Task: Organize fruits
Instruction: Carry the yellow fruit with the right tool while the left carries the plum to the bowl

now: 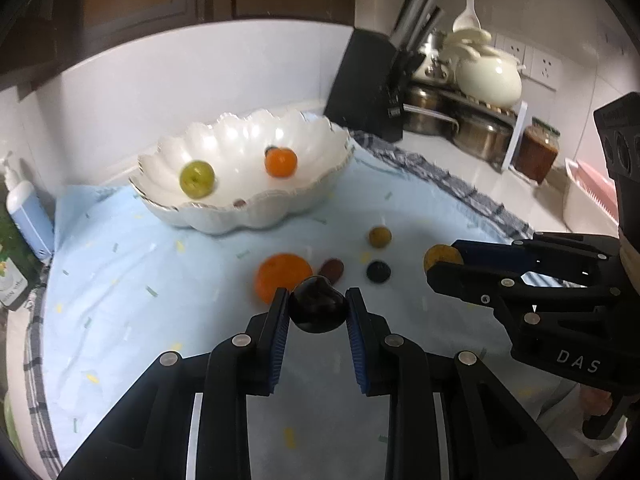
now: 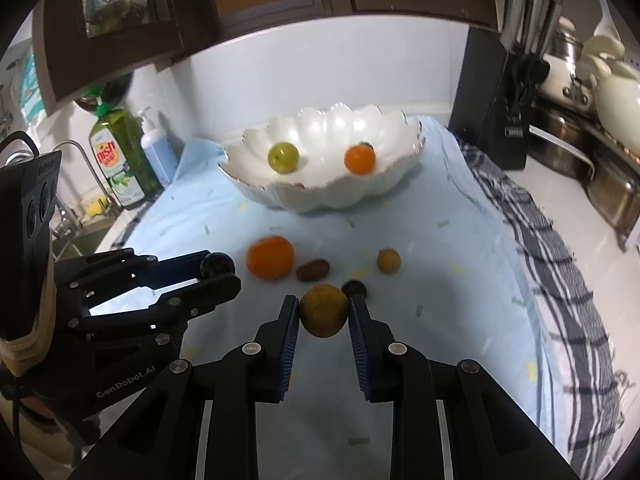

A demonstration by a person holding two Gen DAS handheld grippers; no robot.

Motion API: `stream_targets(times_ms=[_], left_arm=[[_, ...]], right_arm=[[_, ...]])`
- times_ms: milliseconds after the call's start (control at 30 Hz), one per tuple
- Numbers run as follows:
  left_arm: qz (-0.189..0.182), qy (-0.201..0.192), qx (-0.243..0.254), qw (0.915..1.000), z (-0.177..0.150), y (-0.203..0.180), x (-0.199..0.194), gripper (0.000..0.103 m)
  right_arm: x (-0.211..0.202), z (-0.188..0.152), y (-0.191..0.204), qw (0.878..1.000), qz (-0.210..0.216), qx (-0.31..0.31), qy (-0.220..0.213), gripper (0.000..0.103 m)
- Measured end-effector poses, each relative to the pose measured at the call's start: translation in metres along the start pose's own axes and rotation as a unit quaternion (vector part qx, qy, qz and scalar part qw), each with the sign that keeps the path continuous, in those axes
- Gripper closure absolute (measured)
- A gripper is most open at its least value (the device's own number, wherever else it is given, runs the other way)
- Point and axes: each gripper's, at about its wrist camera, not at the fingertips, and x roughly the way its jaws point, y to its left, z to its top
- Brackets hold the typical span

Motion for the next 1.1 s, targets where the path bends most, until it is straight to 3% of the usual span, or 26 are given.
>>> stream_targets(times_ms=[667,1100], left_arm=[[0.071,-0.077,-0.011,0.9944,0.044,0.025,-0.032,0.074],[0.090,-0.084,-0.030,0.9919,0.081,0.057,-0.016,0.074]], right_arm=[[-0.009,0.059,0.011,0.996,0.011,-0.039,-0.075,0.076],[0.015,0.103,0.009,0.995,0.006,-0.040,-0.091,0.076]])
